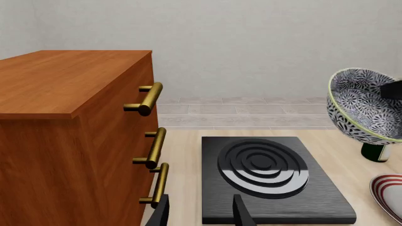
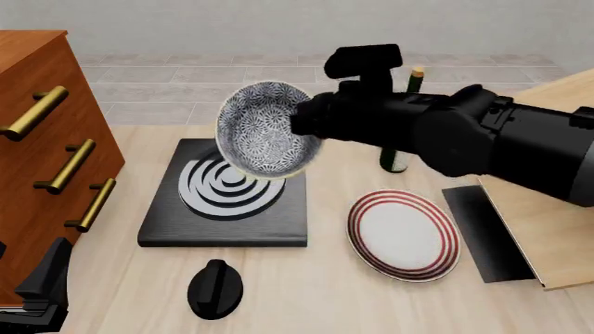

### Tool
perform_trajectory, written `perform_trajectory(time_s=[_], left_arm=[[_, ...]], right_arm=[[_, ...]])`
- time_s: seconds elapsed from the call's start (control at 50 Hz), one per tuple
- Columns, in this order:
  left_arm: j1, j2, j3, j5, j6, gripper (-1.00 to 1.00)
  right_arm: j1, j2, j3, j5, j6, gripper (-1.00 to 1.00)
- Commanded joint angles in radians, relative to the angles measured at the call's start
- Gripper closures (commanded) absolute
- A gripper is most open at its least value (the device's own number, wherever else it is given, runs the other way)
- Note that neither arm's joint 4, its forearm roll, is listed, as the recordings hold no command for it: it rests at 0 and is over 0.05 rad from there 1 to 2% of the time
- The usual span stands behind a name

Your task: Put the bowl on the stove.

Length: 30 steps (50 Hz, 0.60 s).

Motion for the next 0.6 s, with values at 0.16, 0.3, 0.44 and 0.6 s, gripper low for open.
perform_trajectory(time_s=[0.16,0.3,0.44,0.6], left_arm=[[0.000,0.000,0.000,0.000,0.000,-1.00],[0.000,0.000,0.000,0.000,0.000,-1.00],[0.000,0.000,0.000,0.000,0.000,-1.00],[0.000,0.000,0.000,0.000,0.000,-1.00]], right_arm=[[-0.004,0.240,-0.217,0.016,0.042,1.00],[-0.008,0.302,-0.278,0.022,0.077,1.00],[0.002,0.352,-0.325,0.021,0.104,1.00],[0.002,0.419,-0.384,0.025,0.114,1.00]])
